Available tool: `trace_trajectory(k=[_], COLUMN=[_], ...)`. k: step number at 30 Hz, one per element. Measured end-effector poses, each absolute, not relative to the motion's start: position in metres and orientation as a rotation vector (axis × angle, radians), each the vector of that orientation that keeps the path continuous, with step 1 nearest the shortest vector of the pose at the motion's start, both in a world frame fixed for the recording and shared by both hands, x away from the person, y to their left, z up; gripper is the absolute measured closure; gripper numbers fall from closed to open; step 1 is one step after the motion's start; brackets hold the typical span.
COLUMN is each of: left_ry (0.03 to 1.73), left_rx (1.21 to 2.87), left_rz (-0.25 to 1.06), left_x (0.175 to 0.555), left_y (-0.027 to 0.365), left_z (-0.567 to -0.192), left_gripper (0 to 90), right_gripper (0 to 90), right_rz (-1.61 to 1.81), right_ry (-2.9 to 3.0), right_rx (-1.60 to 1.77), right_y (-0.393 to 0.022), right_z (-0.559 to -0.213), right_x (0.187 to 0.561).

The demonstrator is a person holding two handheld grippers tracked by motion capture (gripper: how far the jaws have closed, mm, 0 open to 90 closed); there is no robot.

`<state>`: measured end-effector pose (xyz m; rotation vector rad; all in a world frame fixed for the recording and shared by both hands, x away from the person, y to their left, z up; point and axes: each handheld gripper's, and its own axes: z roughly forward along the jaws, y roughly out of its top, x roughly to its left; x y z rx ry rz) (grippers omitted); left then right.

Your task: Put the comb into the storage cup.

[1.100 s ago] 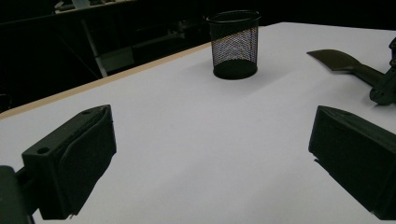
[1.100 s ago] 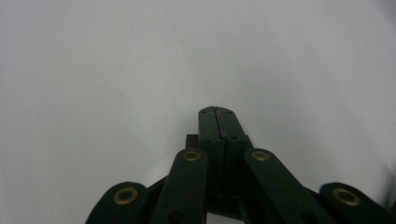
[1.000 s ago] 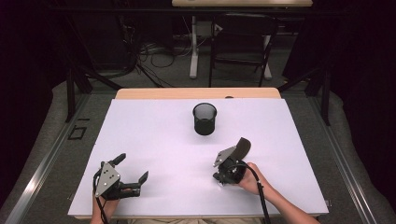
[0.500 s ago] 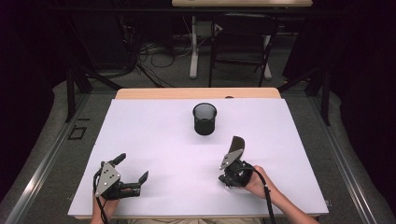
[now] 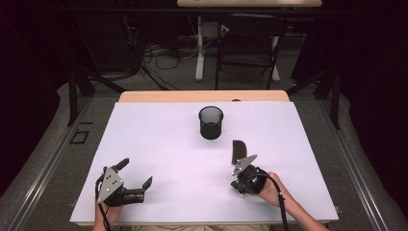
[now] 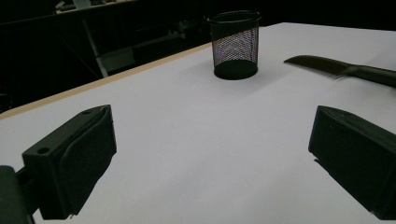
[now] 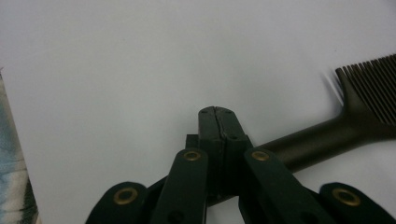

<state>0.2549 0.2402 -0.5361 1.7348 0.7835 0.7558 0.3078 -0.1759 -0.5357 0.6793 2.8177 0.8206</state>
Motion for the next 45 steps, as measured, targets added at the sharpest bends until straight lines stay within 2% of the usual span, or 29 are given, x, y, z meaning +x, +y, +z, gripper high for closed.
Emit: trace_trajectory(k=[45], left_ry=[0.787], left_rx=[1.747], left_rz=[0.746], left_x=[0.256], left_y=[0.239], left_z=[-0.537], left_gripper=[1.1], right_gripper=[90.0], right_rz=[0.695], right_ry=[2.739], right_rx=[0.804], right_y=[-0.217], right_z=[-0.533], right_x=[0.317])
